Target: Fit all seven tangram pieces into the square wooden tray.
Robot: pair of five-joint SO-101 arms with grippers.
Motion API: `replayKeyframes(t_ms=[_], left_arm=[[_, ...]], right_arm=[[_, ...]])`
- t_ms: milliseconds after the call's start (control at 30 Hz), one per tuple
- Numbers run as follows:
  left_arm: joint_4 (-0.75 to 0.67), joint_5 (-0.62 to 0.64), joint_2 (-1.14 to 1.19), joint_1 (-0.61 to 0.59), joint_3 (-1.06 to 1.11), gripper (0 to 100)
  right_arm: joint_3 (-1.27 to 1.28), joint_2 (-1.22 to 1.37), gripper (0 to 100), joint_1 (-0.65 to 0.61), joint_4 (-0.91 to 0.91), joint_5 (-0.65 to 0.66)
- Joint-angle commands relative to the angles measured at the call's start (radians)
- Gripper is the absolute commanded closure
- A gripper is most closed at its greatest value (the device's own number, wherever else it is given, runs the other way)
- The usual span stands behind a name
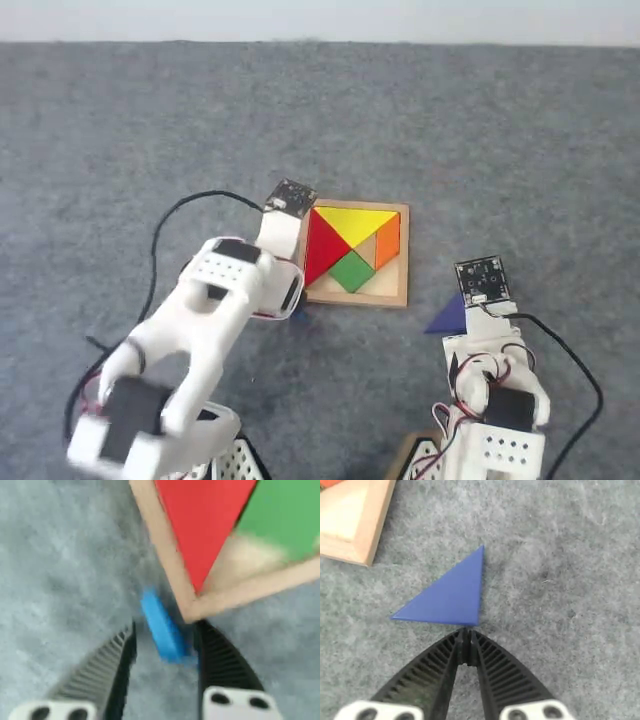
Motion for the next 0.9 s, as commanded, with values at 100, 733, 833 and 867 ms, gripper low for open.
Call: replayKeyframes(t_ms=[100, 733, 833, 867], left_arm=[[0.074, 0.005, 0.058, 0.002, -0.054, 84], [0.422, -0.479, -0.259, 0.025, -0.254, 99], [0.425, -0.497, -0.195, 0.058, -0.343, 99], [0.423, -0.480, -0.157, 0.077, -0.375, 99]], right_arm=[[0.020, -0.021, 99.1, 0.013, -0.005, -0.002], [0.020, -0.021, 99.1, 0.013, -0.005, -0.002], [0.020, -0.021, 99.1, 0.013, -0.005, -0.002], [0.020, -0.021, 99.1, 0.013, -0.005, -0.002]])
